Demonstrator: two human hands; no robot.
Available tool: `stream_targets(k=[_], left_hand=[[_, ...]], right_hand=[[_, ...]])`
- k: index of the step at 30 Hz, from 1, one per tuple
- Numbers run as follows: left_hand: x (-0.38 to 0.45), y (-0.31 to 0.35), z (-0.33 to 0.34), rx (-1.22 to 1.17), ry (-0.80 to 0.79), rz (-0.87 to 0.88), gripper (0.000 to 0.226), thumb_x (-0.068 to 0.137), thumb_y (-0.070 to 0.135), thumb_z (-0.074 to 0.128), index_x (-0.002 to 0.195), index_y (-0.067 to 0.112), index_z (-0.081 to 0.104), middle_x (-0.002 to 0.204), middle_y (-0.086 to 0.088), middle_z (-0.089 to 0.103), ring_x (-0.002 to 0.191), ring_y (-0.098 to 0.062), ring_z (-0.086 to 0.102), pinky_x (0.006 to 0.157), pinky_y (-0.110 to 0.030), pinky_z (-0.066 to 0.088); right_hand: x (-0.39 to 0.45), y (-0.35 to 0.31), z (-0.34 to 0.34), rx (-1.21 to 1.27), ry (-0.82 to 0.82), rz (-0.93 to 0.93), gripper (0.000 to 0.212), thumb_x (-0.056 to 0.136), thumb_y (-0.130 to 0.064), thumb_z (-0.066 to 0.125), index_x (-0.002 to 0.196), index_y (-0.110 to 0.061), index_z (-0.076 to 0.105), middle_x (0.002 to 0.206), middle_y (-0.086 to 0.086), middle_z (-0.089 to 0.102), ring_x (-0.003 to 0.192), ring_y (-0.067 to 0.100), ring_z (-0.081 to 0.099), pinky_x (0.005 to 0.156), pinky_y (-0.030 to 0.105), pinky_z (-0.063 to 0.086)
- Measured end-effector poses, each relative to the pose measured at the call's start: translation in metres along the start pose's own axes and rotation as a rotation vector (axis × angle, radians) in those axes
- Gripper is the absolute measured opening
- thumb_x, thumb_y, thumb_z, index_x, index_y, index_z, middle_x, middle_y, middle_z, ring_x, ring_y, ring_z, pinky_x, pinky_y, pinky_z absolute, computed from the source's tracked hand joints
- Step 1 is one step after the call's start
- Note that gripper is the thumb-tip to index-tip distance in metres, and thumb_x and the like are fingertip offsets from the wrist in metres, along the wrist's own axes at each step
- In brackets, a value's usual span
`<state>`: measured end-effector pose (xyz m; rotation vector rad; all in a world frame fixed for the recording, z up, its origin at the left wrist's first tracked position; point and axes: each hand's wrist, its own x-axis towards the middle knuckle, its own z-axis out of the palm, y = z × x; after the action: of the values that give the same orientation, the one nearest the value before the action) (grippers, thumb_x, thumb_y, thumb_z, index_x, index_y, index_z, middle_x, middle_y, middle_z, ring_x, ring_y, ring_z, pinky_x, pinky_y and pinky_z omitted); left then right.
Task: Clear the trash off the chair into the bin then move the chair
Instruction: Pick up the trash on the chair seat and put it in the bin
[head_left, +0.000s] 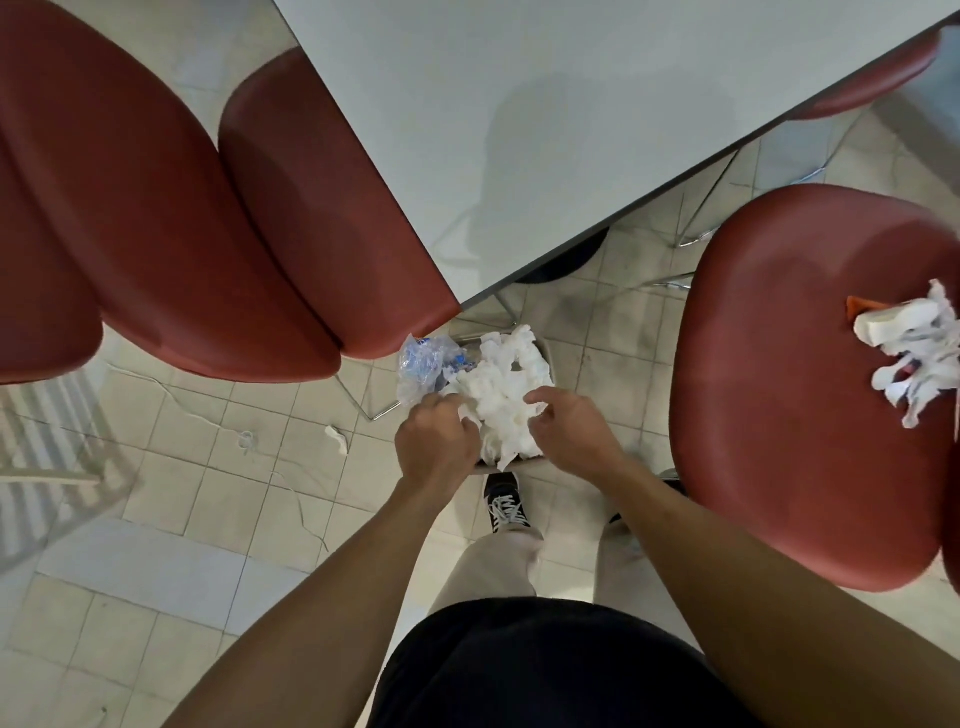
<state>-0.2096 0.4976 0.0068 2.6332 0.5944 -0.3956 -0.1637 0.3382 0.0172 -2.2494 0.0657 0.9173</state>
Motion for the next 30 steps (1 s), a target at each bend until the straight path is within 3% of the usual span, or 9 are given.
stream_targets(k=[6,10,14,17,22,30], left_hand=[[-0.001,0.047,-0.001,0.035,0.018,0.087,0.033,0.087,0.025,0.057,0.118,0.020,0.065,0.120,-0.004,0.063,0.111,-0.024,0.057,0.089,-0.037,0.047],[-0.001,0.093,0.004,0.060,-0.015,0.173,0.034,0.089,0.026,0.056,0.121,0.020,0.064,0.123,-0.003,0.061,0.114,-0.023,0.055,0.090,-0.034,0.044],[-0.003,0.143,0.017,0.077,-0.057,0.254,0.029,0.088,0.023,0.054,0.115,0.022,0.066,0.116,-0.003,0.062,0.107,-0.024,0.058,0.082,-0.033,0.046],[-0.004,0.186,0.032,0.155,-0.123,0.279,0.034,0.088,0.025,0.054,0.121,0.025,0.062,0.122,-0.003,0.059,0.112,-0.024,0.055,0.087,-0.034,0.045],[-0.008,0.263,0.061,0.164,-0.181,0.378,0.035,0.091,0.027,0.053,0.125,0.024,0.059,0.122,-0.003,0.058,0.111,-0.026,0.055,0.092,-0.040,0.047],[0.004,0.384,0.122,0.234,-0.264,0.560,0.031,0.089,0.034,0.055,0.119,0.030,0.060,0.112,0.004,0.063,0.104,-0.021,0.061,0.087,-0.036,0.048]], right_hand=[[-0.014,0.016,-0.032,0.018,0.086,-0.044,0.033,0.091,-0.013,0.052,0.122,-0.015,0.062,0.098,0.011,0.071,0.089,0.027,0.065,0.081,0.030,0.051],[-0.023,0.044,-0.059,0.060,0.142,-0.073,0.034,0.090,-0.012,0.051,0.121,-0.013,0.063,0.103,0.014,0.071,0.092,0.030,0.066,0.085,0.037,0.053],[-0.028,0.076,-0.088,0.166,0.169,0.006,0.034,0.088,-0.009,0.052,0.119,-0.017,0.064,0.084,0.006,0.067,0.071,0.020,0.060,0.071,0.033,0.054],[-0.031,0.105,-0.117,0.170,0.213,0.037,0.038,0.087,-0.012,0.053,0.124,-0.018,0.062,0.097,0.007,0.068,0.085,0.021,0.063,0.081,0.028,0.051],[-0.032,0.163,-0.173,0.186,0.280,0.097,0.038,0.086,-0.015,0.055,0.123,-0.020,0.062,0.116,0.009,0.065,0.107,0.026,0.061,0.098,0.035,0.047],[-0.029,0.266,-0.266,0.258,0.364,0.271,0.040,0.086,-0.014,0.056,0.125,-0.019,0.062,0.116,0.011,0.064,0.108,0.027,0.061,0.098,0.036,0.047]])
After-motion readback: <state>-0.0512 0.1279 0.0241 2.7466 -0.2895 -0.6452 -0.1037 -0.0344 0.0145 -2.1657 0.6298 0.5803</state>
